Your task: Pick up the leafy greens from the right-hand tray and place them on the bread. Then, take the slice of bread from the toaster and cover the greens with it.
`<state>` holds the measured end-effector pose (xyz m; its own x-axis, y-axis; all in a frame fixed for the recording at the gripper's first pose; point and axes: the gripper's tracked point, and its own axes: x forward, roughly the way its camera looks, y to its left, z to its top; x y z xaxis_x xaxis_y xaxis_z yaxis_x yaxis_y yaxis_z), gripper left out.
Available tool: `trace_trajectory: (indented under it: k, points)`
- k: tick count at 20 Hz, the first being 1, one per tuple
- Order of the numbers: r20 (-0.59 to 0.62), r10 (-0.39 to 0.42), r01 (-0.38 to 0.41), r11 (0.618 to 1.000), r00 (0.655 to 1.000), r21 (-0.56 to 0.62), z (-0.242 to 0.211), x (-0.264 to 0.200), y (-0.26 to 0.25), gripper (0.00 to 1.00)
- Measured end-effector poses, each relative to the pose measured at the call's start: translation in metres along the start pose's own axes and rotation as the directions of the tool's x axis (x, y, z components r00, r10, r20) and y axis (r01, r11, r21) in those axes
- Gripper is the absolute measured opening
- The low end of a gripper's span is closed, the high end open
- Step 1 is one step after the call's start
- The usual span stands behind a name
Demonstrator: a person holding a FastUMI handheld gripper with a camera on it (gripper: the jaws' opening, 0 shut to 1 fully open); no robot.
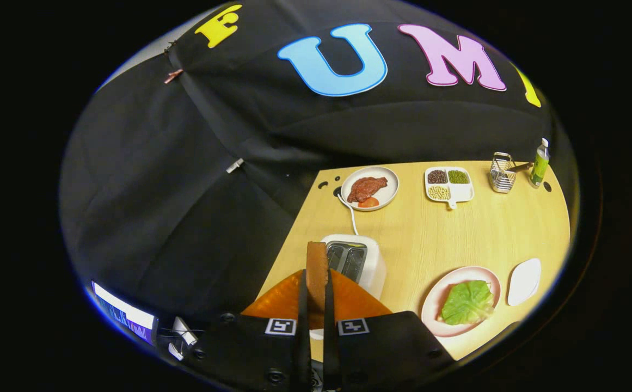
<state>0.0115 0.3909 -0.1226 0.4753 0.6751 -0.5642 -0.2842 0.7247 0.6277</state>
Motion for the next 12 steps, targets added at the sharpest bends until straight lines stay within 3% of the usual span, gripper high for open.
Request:
trace_trajectory:
  k: [7,12]
  points:
    - [0.035,-0.120,0.119,0.992,0.992,0.029,-0.024,-0.044,-0.112,0.13]
    - [0.034,-0.193,0.191,0.979,0.981,0.069,-0.058,-0.043,-0.198,0.13]
